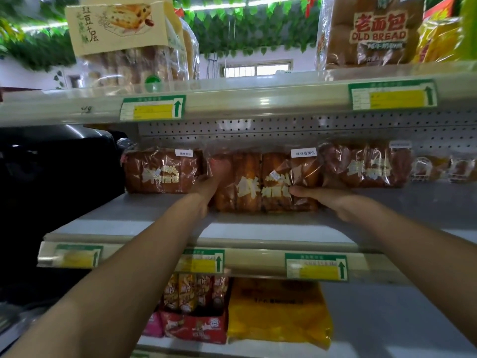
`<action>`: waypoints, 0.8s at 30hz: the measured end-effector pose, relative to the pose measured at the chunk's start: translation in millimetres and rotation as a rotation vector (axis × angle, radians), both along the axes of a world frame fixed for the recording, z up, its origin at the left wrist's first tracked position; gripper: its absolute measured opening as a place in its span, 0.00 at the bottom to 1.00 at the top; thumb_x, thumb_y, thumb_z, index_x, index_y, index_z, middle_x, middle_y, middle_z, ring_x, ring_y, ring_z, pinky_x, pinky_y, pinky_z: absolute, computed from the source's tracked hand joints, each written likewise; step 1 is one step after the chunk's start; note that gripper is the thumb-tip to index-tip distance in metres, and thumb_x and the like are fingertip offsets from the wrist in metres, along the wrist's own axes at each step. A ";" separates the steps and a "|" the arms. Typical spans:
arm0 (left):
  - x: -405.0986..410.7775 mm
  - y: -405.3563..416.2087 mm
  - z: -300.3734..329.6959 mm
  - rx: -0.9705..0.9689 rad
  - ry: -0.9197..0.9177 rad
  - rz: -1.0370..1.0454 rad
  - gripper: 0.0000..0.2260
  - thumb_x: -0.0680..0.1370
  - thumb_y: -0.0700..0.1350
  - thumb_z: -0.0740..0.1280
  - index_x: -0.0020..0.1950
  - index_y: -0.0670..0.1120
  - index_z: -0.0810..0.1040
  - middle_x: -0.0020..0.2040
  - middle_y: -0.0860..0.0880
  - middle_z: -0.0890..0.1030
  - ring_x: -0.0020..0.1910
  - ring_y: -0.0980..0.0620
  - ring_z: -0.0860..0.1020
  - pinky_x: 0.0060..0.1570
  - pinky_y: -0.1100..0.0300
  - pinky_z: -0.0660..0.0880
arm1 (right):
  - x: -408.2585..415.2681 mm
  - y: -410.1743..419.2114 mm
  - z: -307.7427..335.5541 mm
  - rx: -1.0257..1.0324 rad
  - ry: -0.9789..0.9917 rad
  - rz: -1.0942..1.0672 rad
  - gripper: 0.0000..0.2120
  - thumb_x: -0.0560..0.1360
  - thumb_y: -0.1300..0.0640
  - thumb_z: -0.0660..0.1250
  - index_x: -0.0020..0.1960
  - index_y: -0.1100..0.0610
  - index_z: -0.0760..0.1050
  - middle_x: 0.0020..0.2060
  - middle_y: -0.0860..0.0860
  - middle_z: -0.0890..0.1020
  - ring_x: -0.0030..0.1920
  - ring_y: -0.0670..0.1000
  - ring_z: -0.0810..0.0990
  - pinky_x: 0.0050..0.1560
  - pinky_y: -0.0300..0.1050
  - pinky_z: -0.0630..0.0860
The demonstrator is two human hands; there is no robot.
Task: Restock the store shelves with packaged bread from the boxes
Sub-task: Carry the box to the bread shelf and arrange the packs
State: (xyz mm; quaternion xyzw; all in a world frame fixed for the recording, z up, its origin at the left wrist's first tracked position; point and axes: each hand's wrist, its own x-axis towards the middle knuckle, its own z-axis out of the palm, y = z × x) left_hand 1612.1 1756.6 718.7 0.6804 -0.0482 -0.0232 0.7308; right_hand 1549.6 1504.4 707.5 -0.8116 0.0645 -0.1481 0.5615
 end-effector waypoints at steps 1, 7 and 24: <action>-7.6 -1.9 2.1 0.018 -0.018 0.038 0.37 0.66 0.65 0.74 0.68 0.47 0.71 0.64 0.45 0.78 0.59 0.46 0.77 0.65 0.48 0.72 | 0.1 0.7 -0.2 0.020 0.001 -0.005 0.54 0.53 0.41 0.81 0.74 0.53 0.63 0.68 0.50 0.74 0.68 0.54 0.71 0.70 0.51 0.67; -30.8 -4.8 -5.8 -0.105 -0.044 0.098 0.43 0.62 0.63 0.78 0.71 0.50 0.67 0.66 0.46 0.78 0.67 0.41 0.74 0.68 0.43 0.68 | -5.8 12.9 -1.3 0.030 -0.035 -0.088 0.51 0.59 0.44 0.82 0.74 0.54 0.61 0.69 0.52 0.73 0.69 0.53 0.71 0.68 0.48 0.67; -201.1 10.8 -92.2 -0.314 -0.052 0.325 0.07 0.82 0.43 0.63 0.57 0.46 0.79 0.43 0.48 0.85 0.37 0.53 0.83 0.34 0.62 0.80 | -127.7 106.8 -74.1 -0.311 -0.581 0.361 0.03 0.77 0.59 0.67 0.48 0.52 0.79 0.40 0.39 0.78 0.42 0.38 0.76 0.44 0.33 0.70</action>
